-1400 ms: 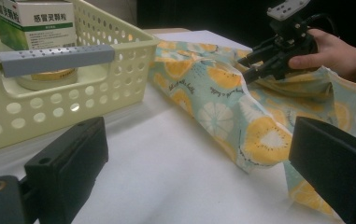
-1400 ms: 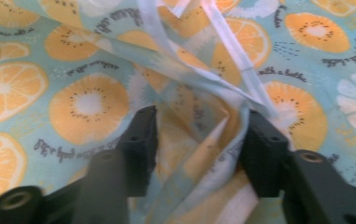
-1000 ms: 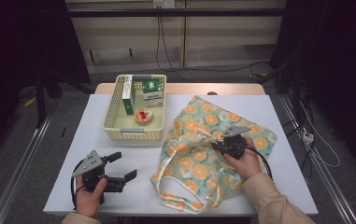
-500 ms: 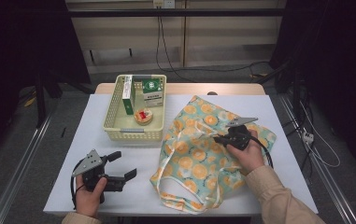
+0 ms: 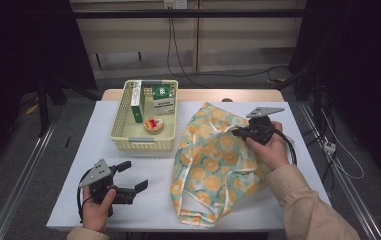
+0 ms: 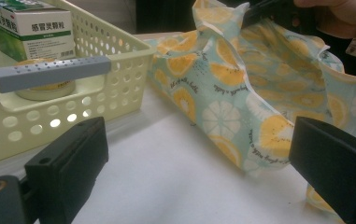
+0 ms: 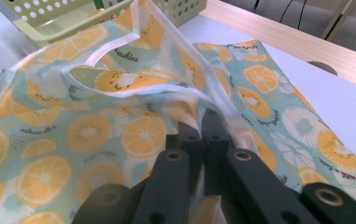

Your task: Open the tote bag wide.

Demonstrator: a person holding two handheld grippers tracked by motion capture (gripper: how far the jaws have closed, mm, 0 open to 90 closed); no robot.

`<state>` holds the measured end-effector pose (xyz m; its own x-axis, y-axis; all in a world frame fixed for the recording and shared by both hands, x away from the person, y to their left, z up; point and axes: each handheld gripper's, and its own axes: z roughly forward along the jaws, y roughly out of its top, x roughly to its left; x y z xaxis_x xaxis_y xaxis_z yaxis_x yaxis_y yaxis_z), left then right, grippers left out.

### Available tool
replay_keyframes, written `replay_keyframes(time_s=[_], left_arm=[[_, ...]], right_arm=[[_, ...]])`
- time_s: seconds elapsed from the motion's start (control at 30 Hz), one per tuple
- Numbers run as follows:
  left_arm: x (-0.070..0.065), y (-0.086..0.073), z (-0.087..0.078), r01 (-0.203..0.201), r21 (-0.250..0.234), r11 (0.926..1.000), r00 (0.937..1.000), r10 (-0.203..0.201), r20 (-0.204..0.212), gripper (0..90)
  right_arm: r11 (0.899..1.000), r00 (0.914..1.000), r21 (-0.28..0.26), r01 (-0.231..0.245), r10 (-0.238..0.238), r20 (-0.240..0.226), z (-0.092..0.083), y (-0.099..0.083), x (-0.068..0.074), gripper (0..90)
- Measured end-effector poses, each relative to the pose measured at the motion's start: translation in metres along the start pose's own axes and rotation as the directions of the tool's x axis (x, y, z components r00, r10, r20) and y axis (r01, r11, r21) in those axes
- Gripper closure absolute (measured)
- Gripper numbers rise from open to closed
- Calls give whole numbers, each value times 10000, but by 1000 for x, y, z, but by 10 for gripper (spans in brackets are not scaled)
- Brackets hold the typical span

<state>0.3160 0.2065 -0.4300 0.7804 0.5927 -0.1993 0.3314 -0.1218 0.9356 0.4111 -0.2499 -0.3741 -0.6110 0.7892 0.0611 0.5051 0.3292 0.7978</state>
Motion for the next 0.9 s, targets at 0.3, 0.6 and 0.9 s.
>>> replay_keyframes(time_s=[0.3,0.6,0.9], left_arm=[[-7,7,8,-57,-2,10000,9997,57,225,47],[-36,17,35,-300,529,9982,9953,250,931,48],[-61,12,68,-392,1724,9843,9952,230,951,49]], right_arm=[[9999,10000,94,63,-63,-18,-6,3,3,893],[9999,9999,153,62,-63,105,-4,2,4,893],[9999,10000,125,-18,18,28,1,4,11,893]])
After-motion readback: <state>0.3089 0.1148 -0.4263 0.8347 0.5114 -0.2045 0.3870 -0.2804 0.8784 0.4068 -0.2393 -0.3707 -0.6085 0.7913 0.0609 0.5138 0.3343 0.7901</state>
